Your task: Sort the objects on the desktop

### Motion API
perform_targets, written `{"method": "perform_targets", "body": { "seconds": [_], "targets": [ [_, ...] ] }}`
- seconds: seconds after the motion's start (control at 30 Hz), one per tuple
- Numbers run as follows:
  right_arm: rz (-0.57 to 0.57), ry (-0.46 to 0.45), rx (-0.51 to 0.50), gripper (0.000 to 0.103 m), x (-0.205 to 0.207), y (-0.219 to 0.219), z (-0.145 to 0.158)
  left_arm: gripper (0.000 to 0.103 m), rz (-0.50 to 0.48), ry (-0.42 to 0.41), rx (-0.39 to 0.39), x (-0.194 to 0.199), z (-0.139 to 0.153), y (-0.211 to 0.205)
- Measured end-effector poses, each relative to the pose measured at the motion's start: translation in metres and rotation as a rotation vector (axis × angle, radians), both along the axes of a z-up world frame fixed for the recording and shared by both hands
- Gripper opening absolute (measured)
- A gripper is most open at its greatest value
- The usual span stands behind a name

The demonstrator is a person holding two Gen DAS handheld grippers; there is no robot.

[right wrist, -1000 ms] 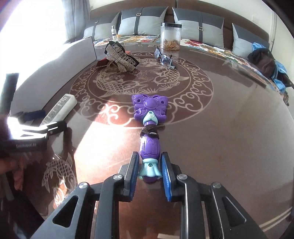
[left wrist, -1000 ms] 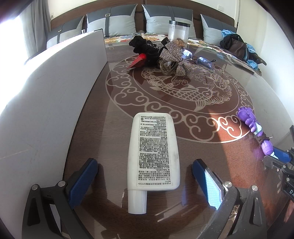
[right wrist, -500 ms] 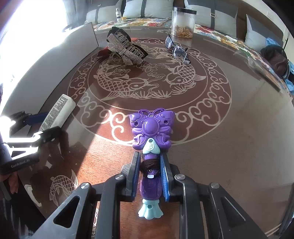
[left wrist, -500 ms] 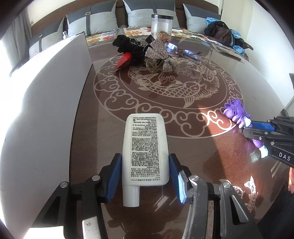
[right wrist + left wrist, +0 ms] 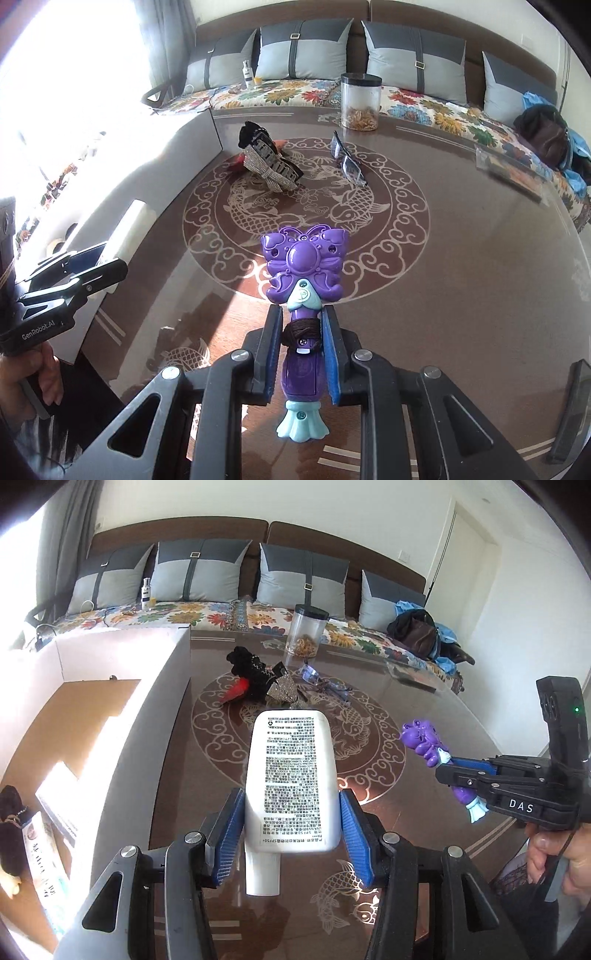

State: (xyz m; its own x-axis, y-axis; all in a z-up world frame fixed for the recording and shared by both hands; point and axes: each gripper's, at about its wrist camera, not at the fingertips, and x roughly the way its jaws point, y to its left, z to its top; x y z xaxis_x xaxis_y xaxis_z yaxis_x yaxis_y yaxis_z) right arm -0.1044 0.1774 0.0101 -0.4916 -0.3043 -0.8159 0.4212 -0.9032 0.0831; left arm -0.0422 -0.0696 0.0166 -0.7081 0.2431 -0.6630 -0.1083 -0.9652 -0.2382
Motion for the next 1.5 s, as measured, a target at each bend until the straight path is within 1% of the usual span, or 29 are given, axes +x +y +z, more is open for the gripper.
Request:
{"method": "perform_targets", "body": {
  "seconds": [0.13, 0.23, 0.33, 0.47, 0.53, 0.6, 0.7, 0.77, 0.8, 0.83, 0.87, 0.9, 0.93, 0.97, 1.0, 1.03, 1.1, 1.17, 1.2, 1.23, 1.3, 1.33, 1.43, 1.5],
  "targets": [
    [0.065, 0.046, -0.057, 0.022, 0.003, -0.043, 0.033, 0.051, 0.047, 0.06, 0.03, 0.016, 0.036, -0.049],
    [0.132, 0.056, -0.126, 0.022, 0.006, -0.093, 0.052, 0.051, 0.121, 0.062, 0.026, 0.024, 0.051, -0.102],
    [0.221, 0.058, -0.2, 0.022, 0.017, -0.153, 0.067, 0.051, 0.216, 0.028, -0.022, 0.031, 0.049, -0.16],
    [0.358, 0.051, -0.252, 0.022, 0.038, -0.236, 0.074, 0.051, 0.332, -0.075, -0.047, 0.042, 0.025, -0.231],
    [0.43, 0.038, -0.244, 0.022, 0.05, -0.276, 0.068, 0.051, 0.374, -0.136, -0.055, 0.046, 0.008, -0.257],
    [0.483, 0.017, -0.216, 0.022, 0.061, -0.308, 0.055, 0.051, 0.409, -0.187, -0.056, 0.053, -0.008, -0.277],
    [0.539, -0.043, -0.166, 0.022, 0.073, -0.343, 0.023, 0.051, 0.43, -0.248, -0.048, 0.059, -0.027, -0.291],
    [0.56, -0.103, -0.132, 0.022, 0.077, -0.357, -0.002, 0.053, 0.446, -0.284, -0.063, 0.062, -0.037, -0.291],
    [0.559, -0.14, -0.112, 0.024, 0.077, -0.362, -0.014, 0.057, 0.457, -0.298, -0.085, 0.063, -0.04, -0.289],
    [0.548, -0.167, -0.108, 0.031, 0.077, -0.364, -0.023, 0.073, 0.466, -0.306, -0.105, 0.063, -0.042, -0.288],
    [0.541, -0.191, -0.124, 0.036, 0.075, -0.362, -0.029, 0.086, 0.474, -0.301, -0.12, 0.065, -0.042, -0.286],
    [0.538, -0.208, -0.148, 0.049, 0.075, -0.359, -0.032, 0.088, 0.479, -0.281, -0.128, 0.069, -0.038, -0.284],
    [0.546, -0.211, -0.181, 0.053, 0.074, -0.353, -0.03, 0.088, 0.48, -0.261, -0.13, 0.071, -0.035, -0.282],
    [0.543, -0.196, -0.192, 0.059, 0.075, -0.347, -0.026, 0.088, 0.482, -0.246, -0.13, 0.072, -0.03, -0.279],
    [0.528, -0.168, -0.194, 0.071, 0.075, -0.339, -0.021, 0.088, 0.484, -0.234, -0.128, 0.074, -0.027, -0.274],
    [0.518, -0.134, -0.214, 0.077, 0.075, -0.329, -0.013, 0.088, 0.485, -0.221, -0.124, 0.074, -0.024, -0.271],
    [0.49, -0.058, -0.258, 0.082, 0.073, -0.304, 0.005, 0.088, 0.48, -0.19, -0.115, 0.074, -0.016, -0.26],
    [0.426, 0.038, -0.262, 0.091, 0.068, -0.273, 0.018, 0.088, 0.455, -0.155, -0.107, 0.074, -0.008, -0.242],
    [0.387, 0.082, -0.255, 0.097, 0.066, -0.254, 0.019, 0.088, 0.434, -0.139, -0.104, 0.073, -0.003, -0.23],
    [0.341, 0.126, -0.24, 0.101, 0.06, -0.236, 0.02, 0.088, 0.409, -0.122, -0.102, 0.072, 0.002, -0.217],
    [0.252, 0.185, -0.187, 0.101, 0.053, -0.19, 0.009, 0.088, 0.347, -0.09, -0.094, 0.069, 0.012, -0.187],
    [0.204, 0.195, -0.14, 0.101, 0.045, -0.167, -0.001, 0.088, 0.312, -0.076, -0.088, 0.068, 0.017, -0.171],
    [0.059, 0.159, 0.018, 0.101, 0.025, -0.097, -0.04, 0.088, 0.196, -0.045, -0.064, 0.063, 0.03, -0.113],
    [-0.029, 0.125, 0.065, 0.101, 0.014, -0.051, -0.06, 0.09, 0.109, -0.042, -0.039, 0.059, 0.032, -0.071]
  ]
}}
